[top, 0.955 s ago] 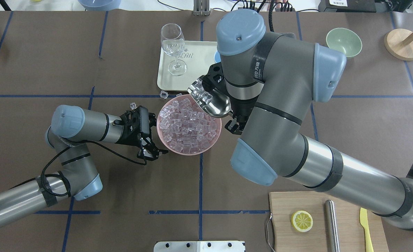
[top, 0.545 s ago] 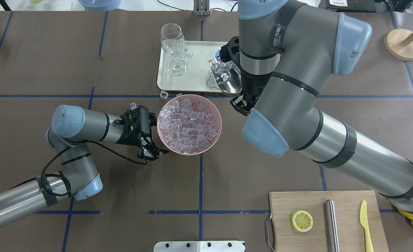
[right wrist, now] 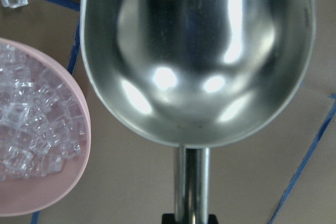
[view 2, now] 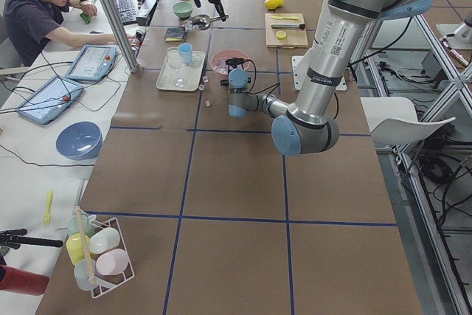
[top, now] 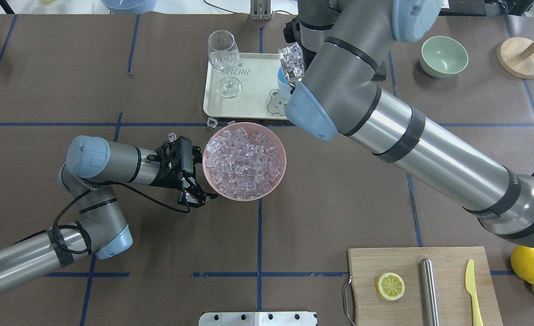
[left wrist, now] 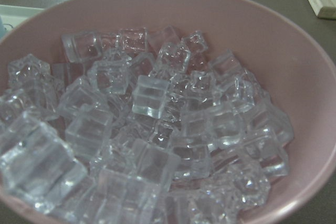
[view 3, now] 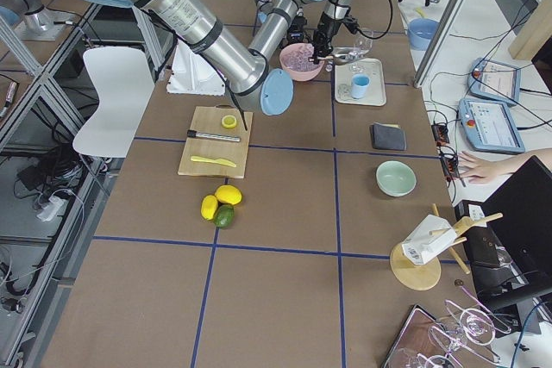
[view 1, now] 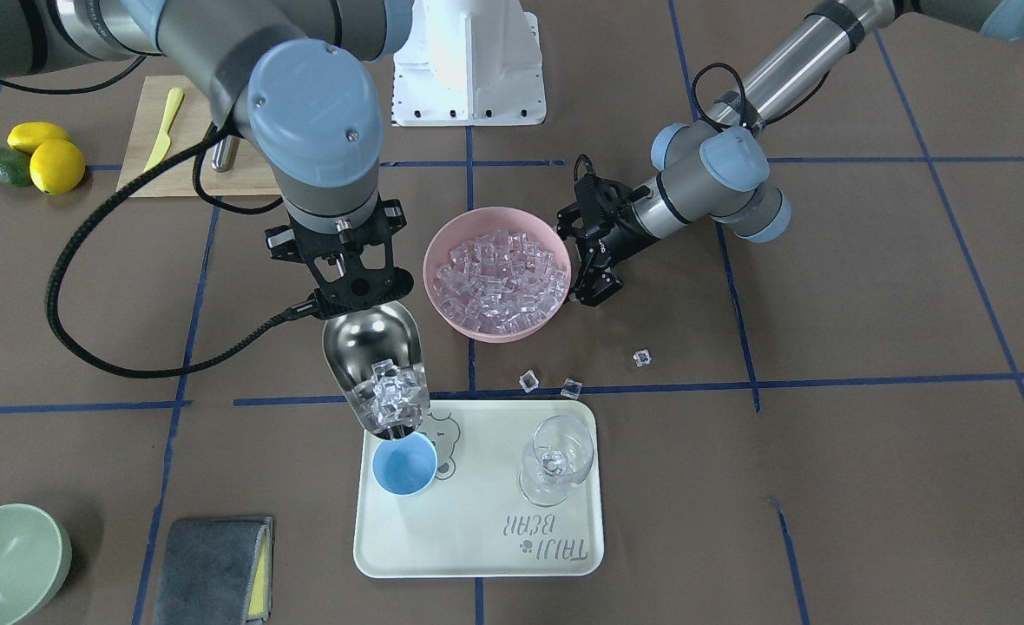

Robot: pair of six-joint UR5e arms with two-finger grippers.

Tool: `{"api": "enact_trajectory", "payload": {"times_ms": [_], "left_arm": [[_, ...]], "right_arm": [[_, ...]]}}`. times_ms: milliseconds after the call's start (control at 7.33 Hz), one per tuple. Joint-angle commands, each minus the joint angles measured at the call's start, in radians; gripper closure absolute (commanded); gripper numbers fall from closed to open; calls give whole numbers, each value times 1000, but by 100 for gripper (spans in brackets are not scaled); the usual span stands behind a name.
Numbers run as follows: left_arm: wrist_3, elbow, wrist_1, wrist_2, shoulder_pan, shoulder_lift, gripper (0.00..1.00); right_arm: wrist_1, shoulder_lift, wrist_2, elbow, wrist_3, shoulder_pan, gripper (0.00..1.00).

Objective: Put ice in cup with scoop
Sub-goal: 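Lift the loaded scoop out and move it over the light-blue cup, then tip the scoop with the right gripper to pour ice into the cup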

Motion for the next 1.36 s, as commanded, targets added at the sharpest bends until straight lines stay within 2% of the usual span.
{"api": "enact_trajectory", "payload": {"times_ms": [0, 273, 409, 1227], "left_arm": [[-11, 0, -1, 0, -1, -1, 0], [-12, -2, -3, 0, -1, -3, 0], [-12, -2, -3, 0, 1, -4, 0], [-12, -2, -3, -2, 1, -4, 0]], "right_arm": [[0, 62, -63, -138, -26, 3, 100], [-8, 67, -157, -178, -125, -4, 100], [-67, 76, -226, -190, -252, -5, 100], [-286, 128, -382, -193, -559, -13, 100]]}}
